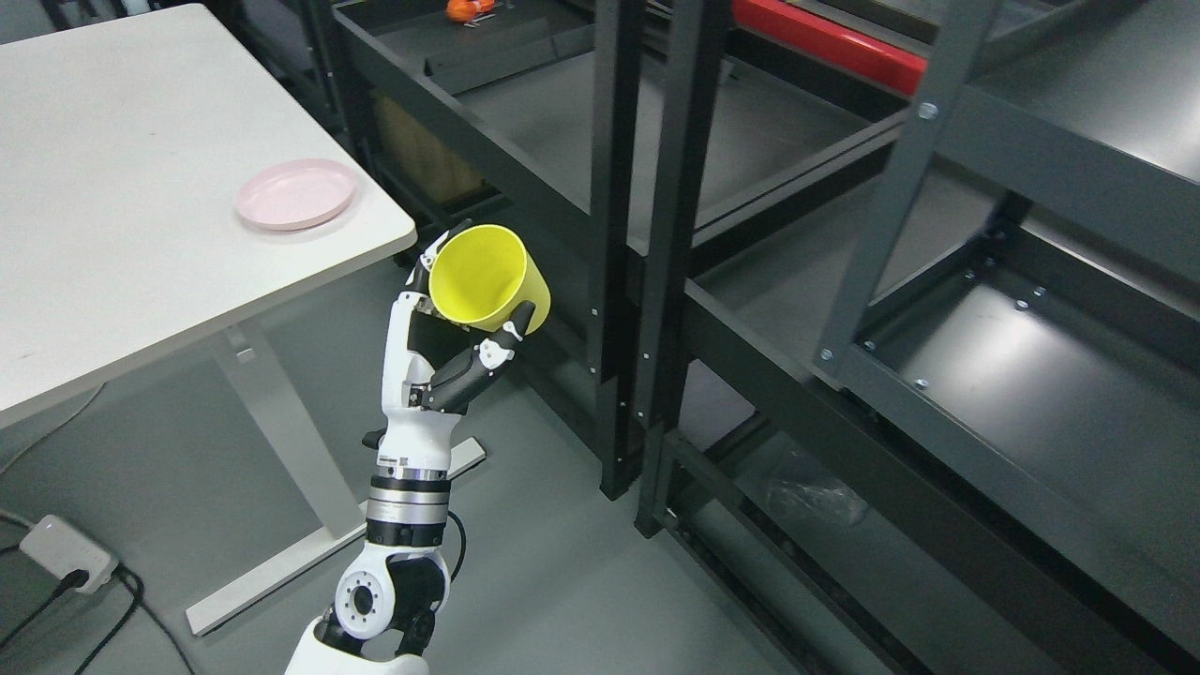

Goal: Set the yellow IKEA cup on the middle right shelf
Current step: 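Turn toward the black shelves, raising the cup in the left hand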

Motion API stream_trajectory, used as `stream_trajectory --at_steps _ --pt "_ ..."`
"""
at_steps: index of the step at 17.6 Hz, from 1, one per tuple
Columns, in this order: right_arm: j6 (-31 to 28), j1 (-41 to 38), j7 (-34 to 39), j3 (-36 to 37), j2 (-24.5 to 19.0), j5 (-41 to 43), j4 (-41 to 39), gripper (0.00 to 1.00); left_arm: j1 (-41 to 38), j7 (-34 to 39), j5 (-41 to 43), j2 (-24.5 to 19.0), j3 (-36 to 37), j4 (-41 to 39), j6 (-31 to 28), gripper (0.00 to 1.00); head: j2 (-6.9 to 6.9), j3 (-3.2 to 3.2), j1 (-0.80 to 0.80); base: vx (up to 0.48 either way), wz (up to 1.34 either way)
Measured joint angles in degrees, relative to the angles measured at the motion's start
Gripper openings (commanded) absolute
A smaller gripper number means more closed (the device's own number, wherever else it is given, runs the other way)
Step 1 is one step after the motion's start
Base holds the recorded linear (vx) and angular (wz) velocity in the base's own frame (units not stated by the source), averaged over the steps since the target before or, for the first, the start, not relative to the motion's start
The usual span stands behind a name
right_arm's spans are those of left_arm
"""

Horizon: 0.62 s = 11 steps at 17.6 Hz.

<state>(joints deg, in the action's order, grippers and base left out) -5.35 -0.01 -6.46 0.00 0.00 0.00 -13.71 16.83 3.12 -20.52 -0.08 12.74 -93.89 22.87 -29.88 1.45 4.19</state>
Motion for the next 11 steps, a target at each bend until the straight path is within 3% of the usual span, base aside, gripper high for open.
stream_trajectory --at_steps 11 --pt "0.0 0.0 -0.3 0.0 0.0 0.0 0.0 0.99 13.1 0.0 0.0 0.0 8.3 -2.4 0.1 0.03 0.00 0.00 0.00 -0.081 -0.49"
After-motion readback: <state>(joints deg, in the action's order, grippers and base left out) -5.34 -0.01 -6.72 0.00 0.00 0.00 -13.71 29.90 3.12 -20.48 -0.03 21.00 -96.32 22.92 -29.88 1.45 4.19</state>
